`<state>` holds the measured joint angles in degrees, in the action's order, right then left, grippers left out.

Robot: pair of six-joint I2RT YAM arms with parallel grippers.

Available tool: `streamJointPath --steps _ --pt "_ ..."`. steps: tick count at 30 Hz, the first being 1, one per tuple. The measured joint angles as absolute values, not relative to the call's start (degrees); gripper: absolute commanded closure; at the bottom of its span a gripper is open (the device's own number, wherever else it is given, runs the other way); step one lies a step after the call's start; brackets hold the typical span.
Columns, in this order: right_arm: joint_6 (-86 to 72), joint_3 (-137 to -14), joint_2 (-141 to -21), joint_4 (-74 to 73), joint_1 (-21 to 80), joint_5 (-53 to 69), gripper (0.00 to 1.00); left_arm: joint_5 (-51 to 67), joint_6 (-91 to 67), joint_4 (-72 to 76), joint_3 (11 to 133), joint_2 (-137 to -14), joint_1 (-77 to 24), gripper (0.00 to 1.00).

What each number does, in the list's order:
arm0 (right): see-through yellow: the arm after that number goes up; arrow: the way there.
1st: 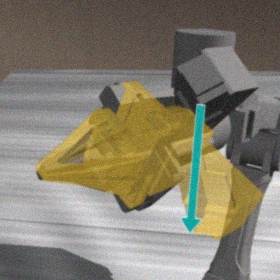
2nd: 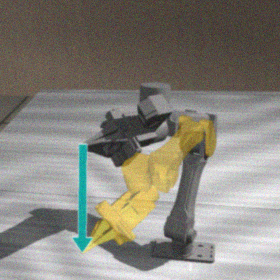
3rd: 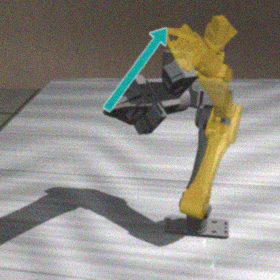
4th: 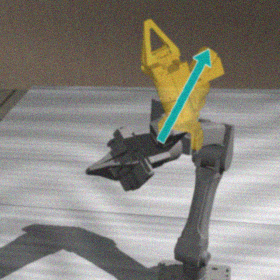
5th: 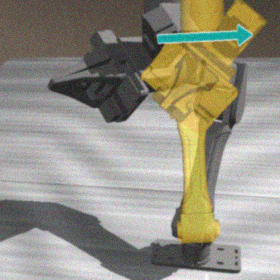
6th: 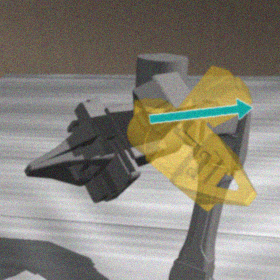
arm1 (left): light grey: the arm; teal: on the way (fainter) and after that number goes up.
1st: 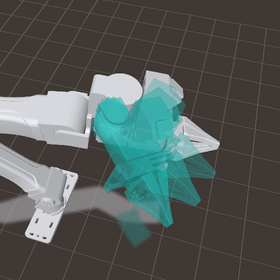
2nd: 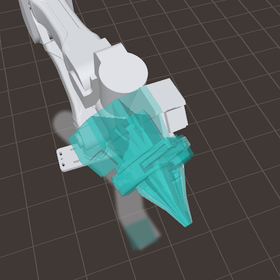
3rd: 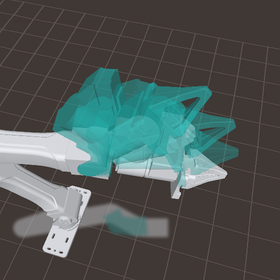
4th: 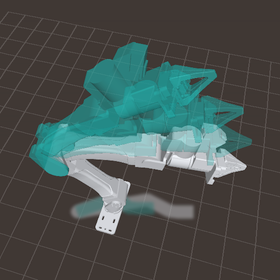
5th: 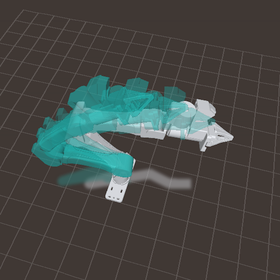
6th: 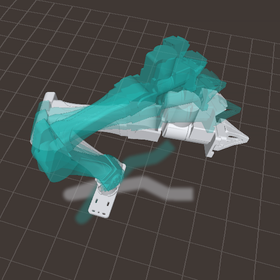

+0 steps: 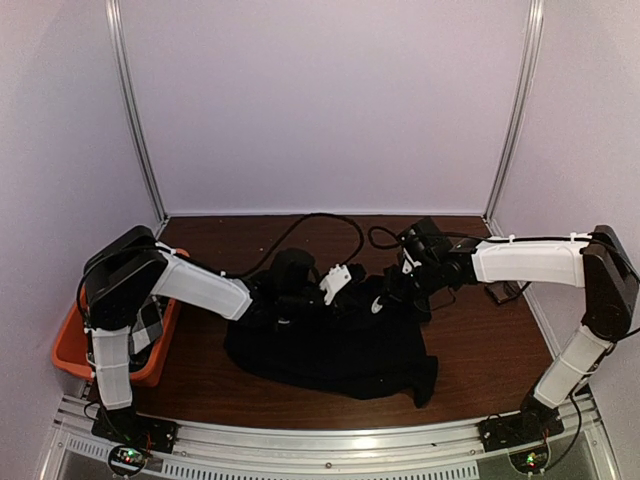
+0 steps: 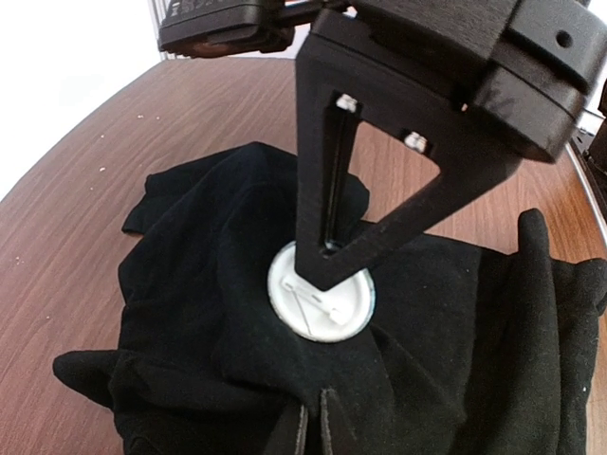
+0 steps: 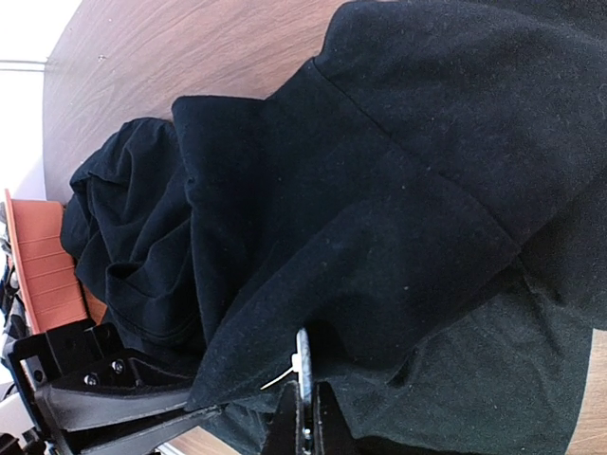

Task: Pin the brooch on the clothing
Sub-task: Pick up the clothing with brooches at the center of the board, then cross the brooch at the center of the board.

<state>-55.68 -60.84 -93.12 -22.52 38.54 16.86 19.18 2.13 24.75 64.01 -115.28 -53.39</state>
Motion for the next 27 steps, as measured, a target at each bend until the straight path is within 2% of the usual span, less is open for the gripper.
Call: streamJointPath --steps 27 --pt "-54.41 -60.80 -94.43 -22.37 41.23 16.95 1.00 19.46 4.21 24.75 63.35 -115.28 -54.22 0.94"
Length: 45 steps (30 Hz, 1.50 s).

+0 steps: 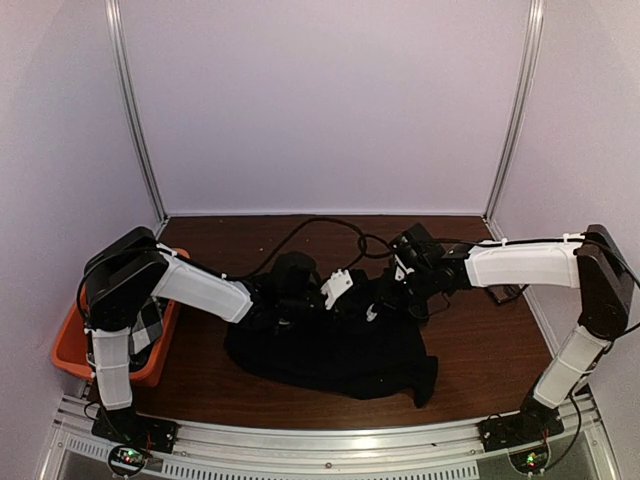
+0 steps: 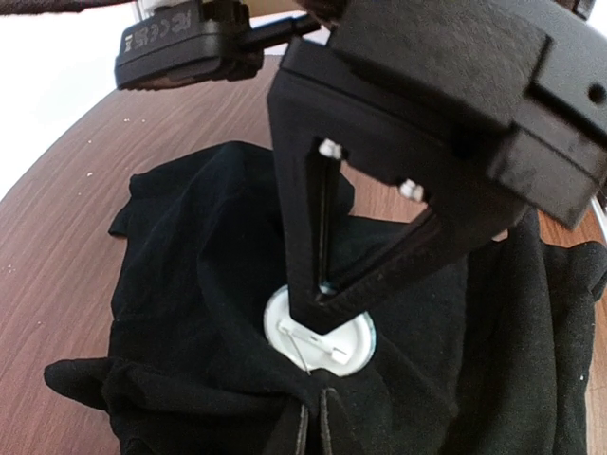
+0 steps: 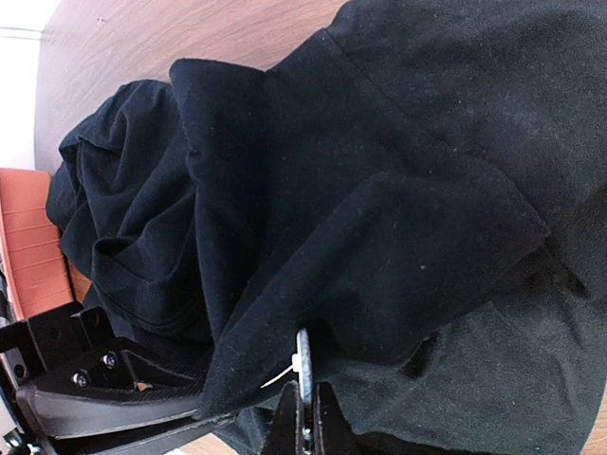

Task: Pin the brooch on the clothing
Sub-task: Cross the brooch at the center of the board.

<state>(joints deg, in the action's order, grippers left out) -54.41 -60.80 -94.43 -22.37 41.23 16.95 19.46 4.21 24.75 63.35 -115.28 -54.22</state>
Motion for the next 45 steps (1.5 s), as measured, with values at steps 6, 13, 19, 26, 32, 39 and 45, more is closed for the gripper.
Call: streamJointPath --steps 6,13,19,26,32,39,45 --pt "-54.06 -60.38 -94.59 -21.63 41.39 17.54 1.00 19.49 4.25 24.14 63.35 -115.28 -54.24 0.94" --pt "-52.71 -60.38 -94.50 -21.61 41.39 17.63 1.00 19.46 4.40 23.94 63.35 -115.28 -54.24 0.95" --pt "-52.25 -60.38 -94.48 -22.28 41.39 16.78 1.00 19.53 4.43 23.94 63.35 -115.28 -54.24 0.94" --pt "-52.23 -60.38 -94.48 -22.57 40.99 16.51 1.00 19.77 4.43 23.92 63.35 -115.28 -54.24 0.94" --pt "-51.86 -60.40 -94.48 -22.50 40.88 16.78 1.00 19.79 4.43 23.92 63.35 -115.28 -54.24 0.95" --pt "-50.13 -60.60 -94.45 -22.55 40.86 18.09 1.00 19.79 4.43 23.88 63.35 -115.31 -54.24 0.94" --pt "-48.60 -60.73 -94.37 -22.55 40.93 18.98 1.00 19.77 4.45 23.57 63.42 -115.31 -54.26 0.94"
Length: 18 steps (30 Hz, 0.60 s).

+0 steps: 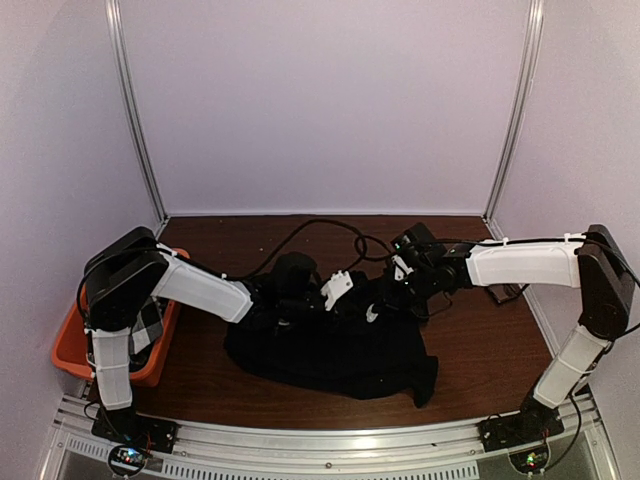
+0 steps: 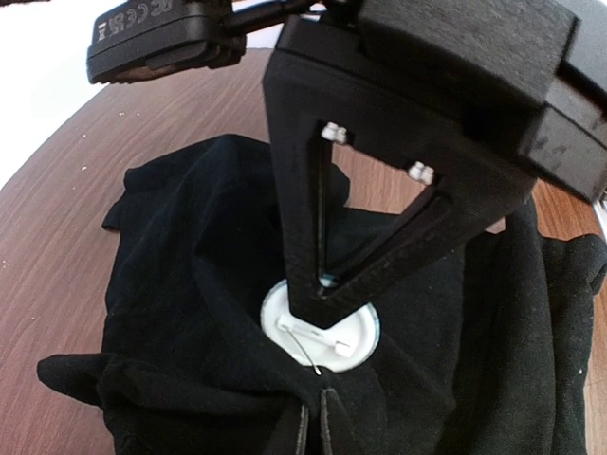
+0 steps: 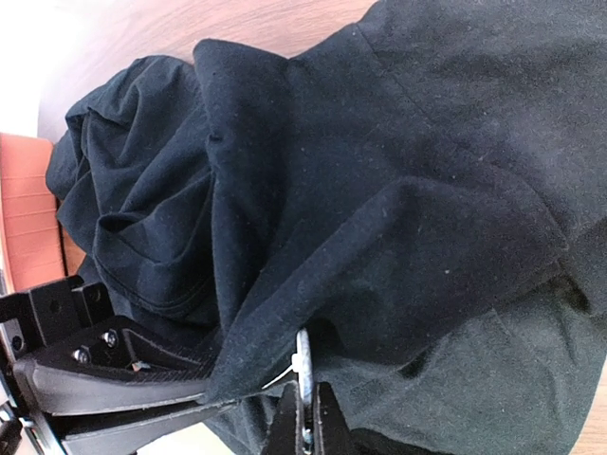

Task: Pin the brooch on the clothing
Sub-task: Cross the brooch at the center of the board.

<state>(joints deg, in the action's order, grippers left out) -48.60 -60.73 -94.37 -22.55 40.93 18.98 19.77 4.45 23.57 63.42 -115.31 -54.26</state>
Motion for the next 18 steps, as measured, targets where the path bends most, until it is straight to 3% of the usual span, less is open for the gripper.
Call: streamJointPath --steps 18 --pt "-43.55 -61.93 -94.56 -24.82 43.03 19.55 1.00 19.75 4.67 21.98 64.18 -115.55 -54.43 0.95"
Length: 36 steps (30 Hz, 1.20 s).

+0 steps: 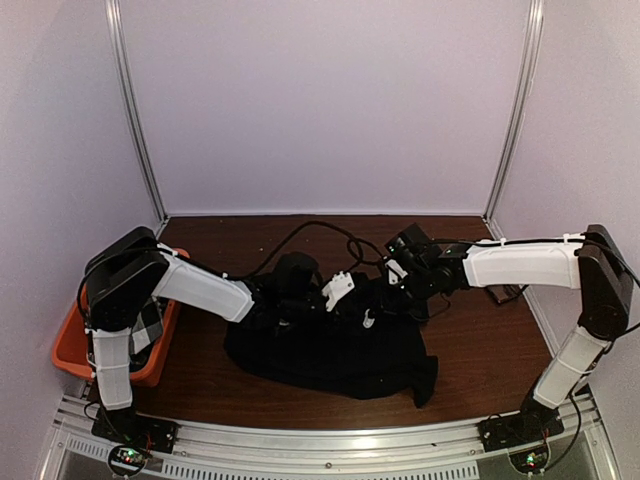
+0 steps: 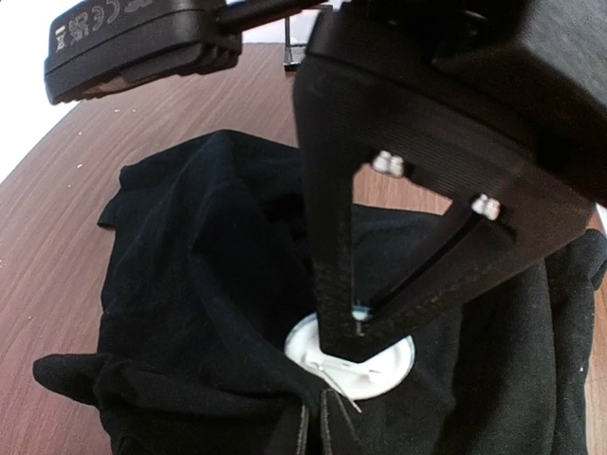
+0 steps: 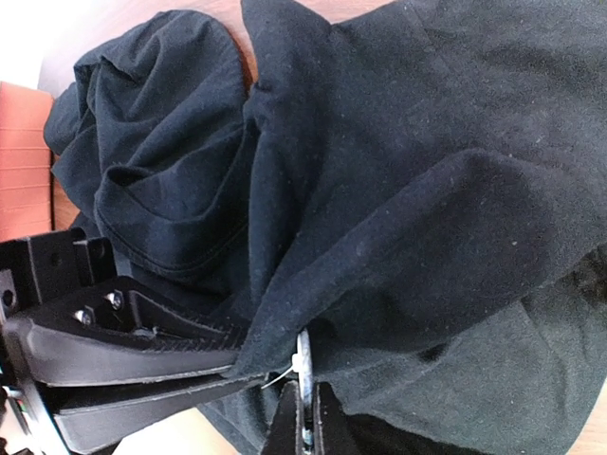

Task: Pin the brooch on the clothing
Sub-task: Cross the brooch at the center of the board.

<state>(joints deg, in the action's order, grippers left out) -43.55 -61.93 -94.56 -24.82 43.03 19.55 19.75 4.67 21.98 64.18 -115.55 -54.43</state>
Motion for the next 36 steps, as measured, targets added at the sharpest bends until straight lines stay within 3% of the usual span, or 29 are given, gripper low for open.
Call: streamJointPath --steps 17,36 --pt "-44.34 -65.30 -94.74 -29.36 42.09 11.79 1.00 21.58 4.93 23.11 63.09 -115.61 -54.43 0.95" --pt "-45.19 -64.99 -94.85 -28.86 43.03 11.73 1.00 22.22 4.82 25.52 62.13 -115.61 -54.43 0.96"
